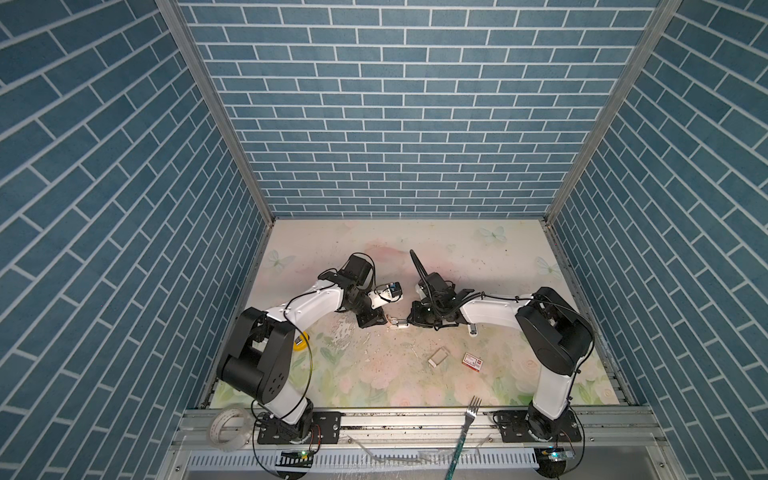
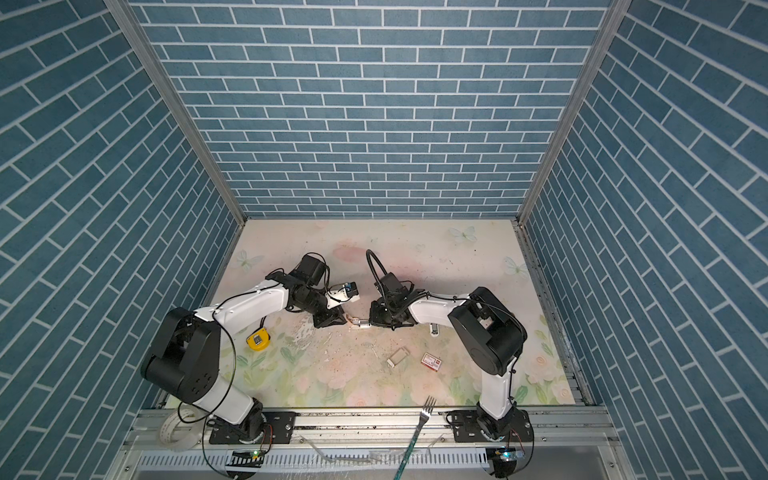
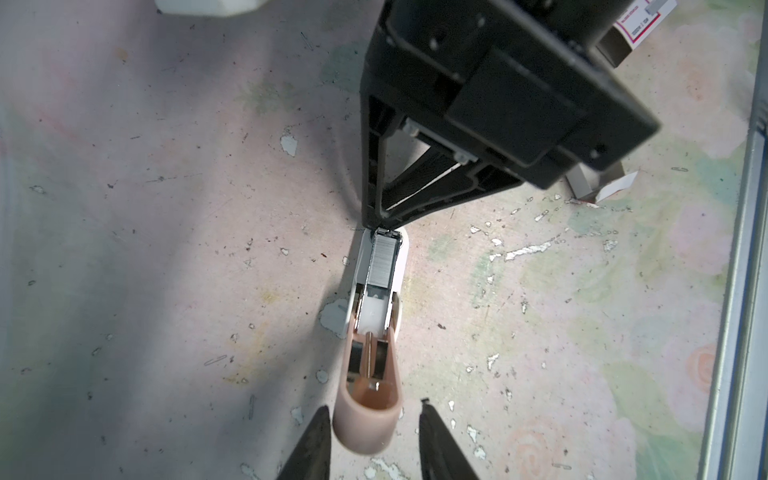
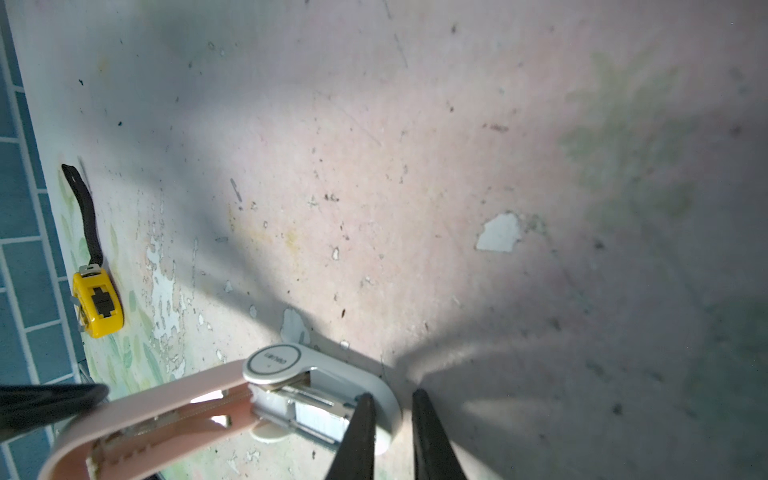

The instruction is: Load the staples into the stapler

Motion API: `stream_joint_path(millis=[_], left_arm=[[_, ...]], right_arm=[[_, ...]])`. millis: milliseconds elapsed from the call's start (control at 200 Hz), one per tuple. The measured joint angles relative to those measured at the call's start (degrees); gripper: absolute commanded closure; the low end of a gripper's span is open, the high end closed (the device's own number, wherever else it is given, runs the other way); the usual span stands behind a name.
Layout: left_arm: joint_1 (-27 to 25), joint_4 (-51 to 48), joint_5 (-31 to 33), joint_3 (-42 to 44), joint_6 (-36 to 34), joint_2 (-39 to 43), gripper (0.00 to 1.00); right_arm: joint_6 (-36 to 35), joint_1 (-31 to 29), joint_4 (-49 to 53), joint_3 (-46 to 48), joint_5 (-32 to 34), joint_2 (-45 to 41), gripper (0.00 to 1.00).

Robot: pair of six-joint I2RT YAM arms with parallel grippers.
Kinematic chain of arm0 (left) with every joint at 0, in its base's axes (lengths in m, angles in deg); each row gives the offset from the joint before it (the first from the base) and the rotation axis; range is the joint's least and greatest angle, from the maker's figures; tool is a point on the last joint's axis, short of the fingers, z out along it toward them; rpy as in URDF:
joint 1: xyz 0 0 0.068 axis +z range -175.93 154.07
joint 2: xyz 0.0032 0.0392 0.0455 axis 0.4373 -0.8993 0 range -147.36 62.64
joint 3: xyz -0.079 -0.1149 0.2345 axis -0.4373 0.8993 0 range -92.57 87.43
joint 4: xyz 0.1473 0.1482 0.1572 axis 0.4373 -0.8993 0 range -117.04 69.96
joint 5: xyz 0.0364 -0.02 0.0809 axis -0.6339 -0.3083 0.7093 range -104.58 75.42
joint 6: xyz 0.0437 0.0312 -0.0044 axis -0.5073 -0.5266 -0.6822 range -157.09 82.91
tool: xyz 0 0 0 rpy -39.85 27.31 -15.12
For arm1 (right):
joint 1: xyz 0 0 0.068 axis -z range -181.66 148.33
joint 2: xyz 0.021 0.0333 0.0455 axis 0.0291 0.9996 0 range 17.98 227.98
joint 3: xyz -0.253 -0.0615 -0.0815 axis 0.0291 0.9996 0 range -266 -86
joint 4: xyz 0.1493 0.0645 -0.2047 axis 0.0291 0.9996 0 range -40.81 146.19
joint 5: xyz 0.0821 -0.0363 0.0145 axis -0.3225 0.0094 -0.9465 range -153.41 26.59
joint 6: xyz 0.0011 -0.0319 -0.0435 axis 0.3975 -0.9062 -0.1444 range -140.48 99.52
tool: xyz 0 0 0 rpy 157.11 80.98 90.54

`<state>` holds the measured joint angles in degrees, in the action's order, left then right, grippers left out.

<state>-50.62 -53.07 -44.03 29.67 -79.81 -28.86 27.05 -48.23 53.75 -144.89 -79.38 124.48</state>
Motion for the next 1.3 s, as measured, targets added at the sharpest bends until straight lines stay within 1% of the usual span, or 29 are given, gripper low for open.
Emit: stream_joint_path(millis=[135, 400, 870, 1300], left_arm=[[0.02, -0.04, 0.00, -0.09, -0.33, -0.24, 0.65], [0.02, -0.20, -0.17, -0.52, -0.79, -0.37, 0.78], [-0.15, -1.20, -0.90, -2.01, -1.70, -1.44, 0.76], [-1.77, -0.59, -0.87, -2.60, -1.62, -1.97, 0.74]], right_arm=[[0.00, 0.02, -0.02, 0.00, -0.02, 0.02, 0.81], [0.00, 0.02, -0.02, 0.00, -0.07, 0.02, 0.81], [0.00, 0.11, -0.09, 0.00, -0.22, 0.09, 0.81], [0.02, 0.13, -0.28, 0.00, -0.26, 0.15, 0.82]])
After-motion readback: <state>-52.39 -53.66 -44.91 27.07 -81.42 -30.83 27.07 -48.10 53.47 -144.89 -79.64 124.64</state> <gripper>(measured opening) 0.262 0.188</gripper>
